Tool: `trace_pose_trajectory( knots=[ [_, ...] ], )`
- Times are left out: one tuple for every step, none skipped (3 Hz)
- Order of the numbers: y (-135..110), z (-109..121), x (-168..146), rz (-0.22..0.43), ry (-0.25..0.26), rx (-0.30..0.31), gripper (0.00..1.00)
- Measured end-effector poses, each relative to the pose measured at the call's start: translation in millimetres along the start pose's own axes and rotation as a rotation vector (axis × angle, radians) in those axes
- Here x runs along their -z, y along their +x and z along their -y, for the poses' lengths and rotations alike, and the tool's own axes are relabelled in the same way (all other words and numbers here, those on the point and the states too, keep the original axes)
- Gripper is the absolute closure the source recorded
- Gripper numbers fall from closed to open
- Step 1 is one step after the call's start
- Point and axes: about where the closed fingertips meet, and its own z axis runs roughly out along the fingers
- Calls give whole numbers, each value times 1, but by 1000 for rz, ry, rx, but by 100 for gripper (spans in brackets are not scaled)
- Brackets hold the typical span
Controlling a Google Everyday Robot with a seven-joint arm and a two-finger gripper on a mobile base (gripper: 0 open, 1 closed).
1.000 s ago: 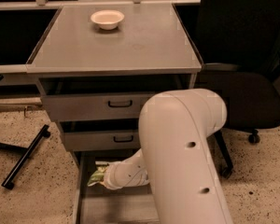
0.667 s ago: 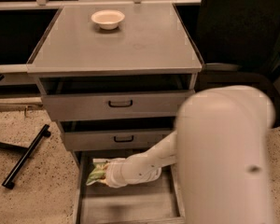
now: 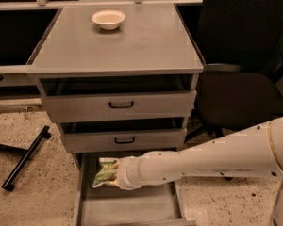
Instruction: Pick green jalapeno chip bag from bottom drawer and place on counter
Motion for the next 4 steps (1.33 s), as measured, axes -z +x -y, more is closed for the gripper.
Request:
trace_pose_trajectory(
  knots=[
    [2, 1, 1, -3, 2, -2, 100],
    [-12, 21, 19, -31, 44, 37, 100],
    [-34, 48, 59, -90, 96, 118, 100],
    [-93, 94, 110, -99, 177, 214, 100]
  ],
)
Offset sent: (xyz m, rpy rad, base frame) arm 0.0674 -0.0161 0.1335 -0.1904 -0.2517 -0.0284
